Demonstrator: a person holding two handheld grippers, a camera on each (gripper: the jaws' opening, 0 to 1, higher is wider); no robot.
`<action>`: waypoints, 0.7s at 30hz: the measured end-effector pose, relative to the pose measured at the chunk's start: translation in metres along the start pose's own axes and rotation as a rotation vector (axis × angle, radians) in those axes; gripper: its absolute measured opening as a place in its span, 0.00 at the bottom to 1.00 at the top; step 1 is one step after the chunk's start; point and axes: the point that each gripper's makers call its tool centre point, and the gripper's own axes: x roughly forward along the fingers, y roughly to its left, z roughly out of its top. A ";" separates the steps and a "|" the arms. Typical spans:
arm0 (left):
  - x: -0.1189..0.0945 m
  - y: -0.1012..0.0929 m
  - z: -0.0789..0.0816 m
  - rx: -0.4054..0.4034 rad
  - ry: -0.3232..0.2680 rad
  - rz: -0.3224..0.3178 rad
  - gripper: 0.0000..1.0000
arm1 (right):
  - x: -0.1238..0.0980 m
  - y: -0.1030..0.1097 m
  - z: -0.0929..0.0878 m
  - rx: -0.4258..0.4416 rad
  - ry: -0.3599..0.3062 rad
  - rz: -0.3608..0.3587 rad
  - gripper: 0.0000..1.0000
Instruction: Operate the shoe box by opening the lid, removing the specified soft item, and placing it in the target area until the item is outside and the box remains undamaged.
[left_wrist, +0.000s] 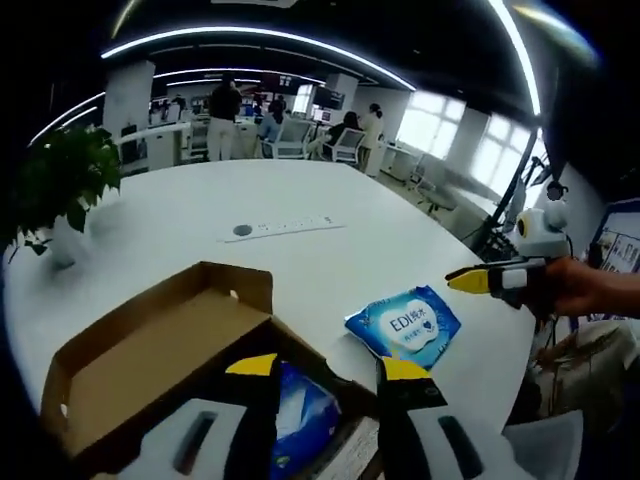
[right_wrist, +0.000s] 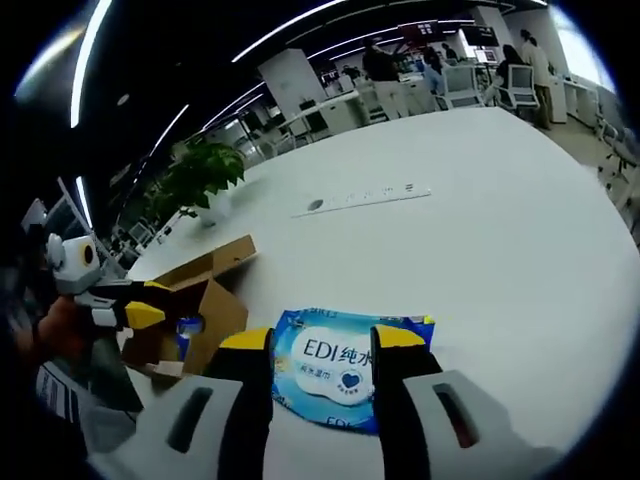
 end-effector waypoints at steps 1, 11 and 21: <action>-0.005 0.005 -0.001 -0.003 -0.007 0.005 0.40 | 0.001 0.002 0.000 -0.002 0.000 0.003 0.38; -0.076 0.055 -0.019 -0.042 -0.071 0.093 0.45 | 0.024 0.072 -0.008 -0.075 0.026 0.097 0.42; -0.130 0.097 -0.045 -0.087 -0.099 0.169 0.45 | 0.054 0.134 -0.023 -0.134 0.068 0.182 0.42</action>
